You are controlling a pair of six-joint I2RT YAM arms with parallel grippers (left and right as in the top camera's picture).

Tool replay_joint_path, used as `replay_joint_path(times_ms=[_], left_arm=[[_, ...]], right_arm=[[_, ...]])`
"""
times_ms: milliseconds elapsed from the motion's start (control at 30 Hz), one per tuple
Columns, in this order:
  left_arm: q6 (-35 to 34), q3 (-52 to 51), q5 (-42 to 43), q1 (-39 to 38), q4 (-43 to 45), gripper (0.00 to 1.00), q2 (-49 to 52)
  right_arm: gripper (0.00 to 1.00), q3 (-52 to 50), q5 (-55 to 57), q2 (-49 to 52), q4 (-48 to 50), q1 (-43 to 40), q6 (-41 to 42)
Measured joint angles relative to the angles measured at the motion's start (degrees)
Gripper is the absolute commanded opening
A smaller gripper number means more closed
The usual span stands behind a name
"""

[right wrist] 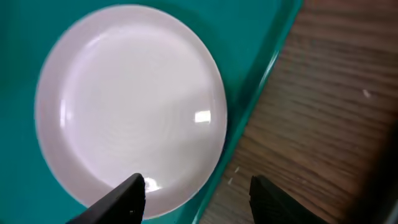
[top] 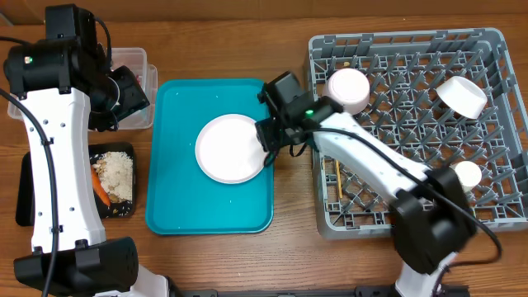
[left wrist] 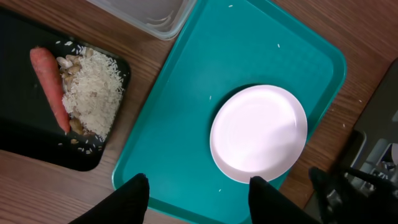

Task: Sort waste into correct bins and load items into the dishwasher
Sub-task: 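Reach the right gripper toward the white plate on the teal tray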

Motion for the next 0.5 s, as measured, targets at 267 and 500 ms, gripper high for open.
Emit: replay_joint_path(times_ms=[267,500], left_arm=[[0.0,0.0,0.11,0.0,0.07,0.54,0.0],[0.0,0.0,0.13,0.0,0.09,0.54,0.0]], right_arm=[[0.52,0.0,0.11,6.51,0.09,2.29,1.49],[0.46,0.0,0.31,7.74,0.09,2.89,1.92]])
